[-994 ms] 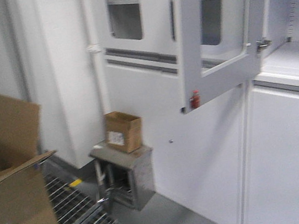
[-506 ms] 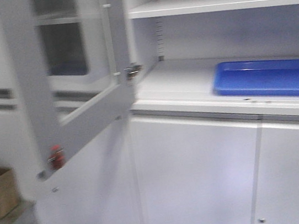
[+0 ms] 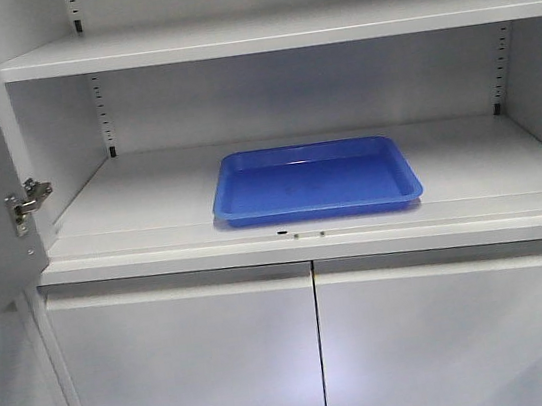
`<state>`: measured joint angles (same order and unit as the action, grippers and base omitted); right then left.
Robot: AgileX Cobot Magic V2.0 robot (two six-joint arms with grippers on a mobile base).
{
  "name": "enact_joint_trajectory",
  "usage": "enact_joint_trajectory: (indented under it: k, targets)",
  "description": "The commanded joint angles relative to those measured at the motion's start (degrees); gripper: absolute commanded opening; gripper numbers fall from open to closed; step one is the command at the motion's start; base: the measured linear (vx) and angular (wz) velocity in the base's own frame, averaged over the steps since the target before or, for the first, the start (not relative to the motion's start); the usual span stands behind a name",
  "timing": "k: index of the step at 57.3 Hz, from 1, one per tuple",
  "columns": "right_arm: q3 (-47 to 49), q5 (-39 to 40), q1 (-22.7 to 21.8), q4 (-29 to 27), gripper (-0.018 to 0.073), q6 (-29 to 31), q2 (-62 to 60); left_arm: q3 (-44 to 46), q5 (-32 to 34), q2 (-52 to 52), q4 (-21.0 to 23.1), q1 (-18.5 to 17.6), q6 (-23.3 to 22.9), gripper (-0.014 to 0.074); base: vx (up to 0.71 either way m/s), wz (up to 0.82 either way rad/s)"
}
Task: Sort red and green spoons into left cabinet
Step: 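Position the base in front of the cabinet shelf with the blue tray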
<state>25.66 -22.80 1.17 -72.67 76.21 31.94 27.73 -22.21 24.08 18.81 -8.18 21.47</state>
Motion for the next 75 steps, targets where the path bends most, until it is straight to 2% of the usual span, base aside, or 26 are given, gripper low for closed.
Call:
enact_joint_trajectory:
  k: [1, 75]
  targets:
    - [1.6, 1.1, -0.1, -2.0, -0.0004, 0.0, 0.1, 1.5, 4.4, 0.3, 0.9, -0.3, -0.4, -0.0001, 0.29, -0.23]
    - [1.6, 1.1, -0.1, -2.0, -0.0004, 0.0, 0.1, 1.5, 4.4, 0.3, 0.9, -0.3, -0.4, -0.0001, 0.30, -0.08]
